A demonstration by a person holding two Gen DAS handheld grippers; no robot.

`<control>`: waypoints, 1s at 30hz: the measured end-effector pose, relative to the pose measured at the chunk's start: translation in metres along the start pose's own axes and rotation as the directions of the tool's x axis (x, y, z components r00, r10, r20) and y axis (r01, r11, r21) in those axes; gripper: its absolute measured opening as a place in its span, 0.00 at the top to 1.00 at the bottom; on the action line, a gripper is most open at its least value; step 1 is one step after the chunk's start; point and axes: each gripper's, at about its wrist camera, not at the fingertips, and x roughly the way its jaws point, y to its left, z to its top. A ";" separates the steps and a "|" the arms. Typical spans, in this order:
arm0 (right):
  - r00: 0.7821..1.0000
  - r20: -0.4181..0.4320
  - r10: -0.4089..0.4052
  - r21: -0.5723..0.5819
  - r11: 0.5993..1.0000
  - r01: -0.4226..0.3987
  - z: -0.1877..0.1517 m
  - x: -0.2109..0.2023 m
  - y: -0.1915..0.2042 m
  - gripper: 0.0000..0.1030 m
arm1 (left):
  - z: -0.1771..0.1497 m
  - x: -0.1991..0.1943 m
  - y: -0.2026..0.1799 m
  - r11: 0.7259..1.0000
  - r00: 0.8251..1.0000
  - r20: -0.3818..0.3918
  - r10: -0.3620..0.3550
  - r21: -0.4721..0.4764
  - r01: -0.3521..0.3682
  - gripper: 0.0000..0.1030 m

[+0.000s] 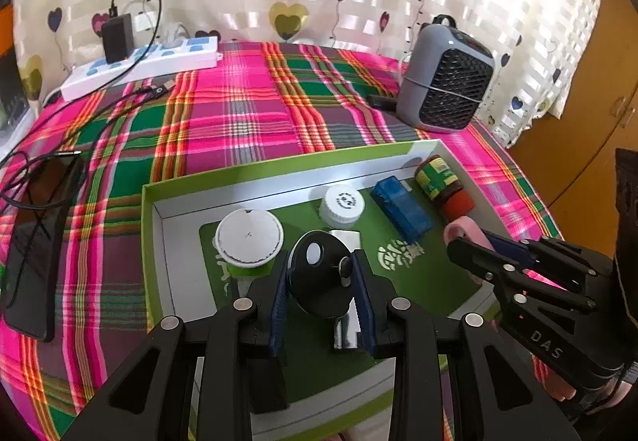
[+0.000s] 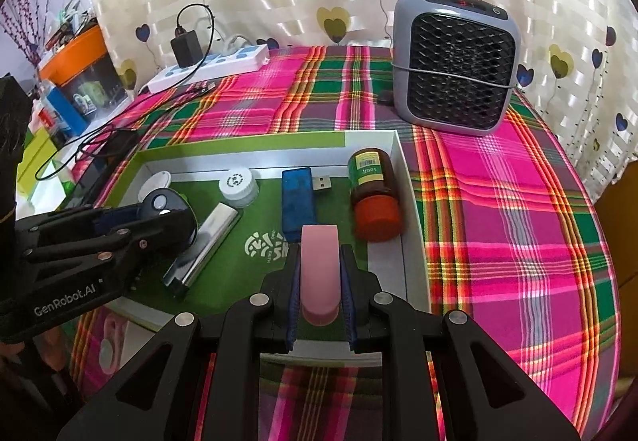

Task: Organize rigid objects
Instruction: 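Carry the pink clip and black puck over the green box with both tools, then lower the black puck into the box and open left tool while right releases the pink clip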

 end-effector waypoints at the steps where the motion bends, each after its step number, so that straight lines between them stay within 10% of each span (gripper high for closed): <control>1: 1.000 -0.001 -0.002 0.000 1.000 0.002 0.000 0.000 0.000 0.82 | 0.001 0.001 0.001 1.000 1.000 0.001 0.000 0.001 0.000 0.72; 30: 0.999 -0.008 -0.037 -0.006 0.999 0.037 0.004 0.014 -0.002 0.82 | 0.011 0.018 0.007 1.000 1.000 -0.009 0.027 0.011 -0.027 0.72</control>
